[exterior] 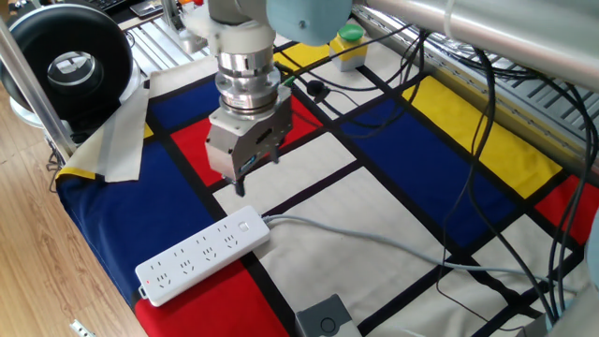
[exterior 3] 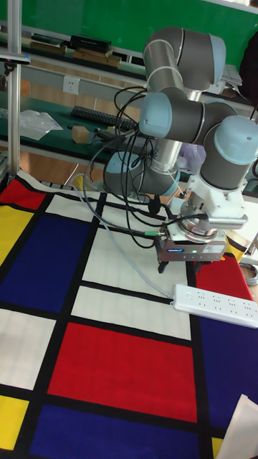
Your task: Turn off the power strip by pressing the button
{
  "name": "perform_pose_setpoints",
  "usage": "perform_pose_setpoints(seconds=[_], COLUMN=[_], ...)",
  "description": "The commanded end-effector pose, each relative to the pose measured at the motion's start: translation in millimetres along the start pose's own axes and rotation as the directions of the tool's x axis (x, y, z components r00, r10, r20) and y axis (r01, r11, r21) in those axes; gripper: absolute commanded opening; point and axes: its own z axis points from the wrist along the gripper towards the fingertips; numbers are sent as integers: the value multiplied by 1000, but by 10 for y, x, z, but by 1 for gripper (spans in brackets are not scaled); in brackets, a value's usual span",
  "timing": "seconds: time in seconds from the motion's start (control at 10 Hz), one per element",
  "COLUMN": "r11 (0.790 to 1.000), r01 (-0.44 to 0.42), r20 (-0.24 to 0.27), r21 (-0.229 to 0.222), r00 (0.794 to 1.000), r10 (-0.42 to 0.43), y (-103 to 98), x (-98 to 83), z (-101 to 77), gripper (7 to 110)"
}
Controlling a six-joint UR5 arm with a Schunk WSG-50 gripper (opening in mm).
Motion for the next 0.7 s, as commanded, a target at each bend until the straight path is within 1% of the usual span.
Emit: perform_pose_setpoints(seconds=[0.0, 0.1, 0.2, 0.3, 0.4, 0.5, 0.6], r11=[995, 999, 999, 1000, 996, 990, 975], r01=[-80, -52, -34, 14, 84, 129, 198], r20=[1, 2, 4, 2, 6, 21, 38], r21=[51, 16, 8, 18, -12, -56, -98], r00=[997, 999, 999, 1000, 996, 992, 980], r10=[80, 52, 34, -14, -84, -128, -196], y=[-123, -44, -34, -88, -44, 63, 167], x=[18, 5, -13, -25, -54, -71, -74], z=[-21, -20, -14, -12, -12, -15, -18], gripper=[44, 66, 66, 66, 66, 66, 66])
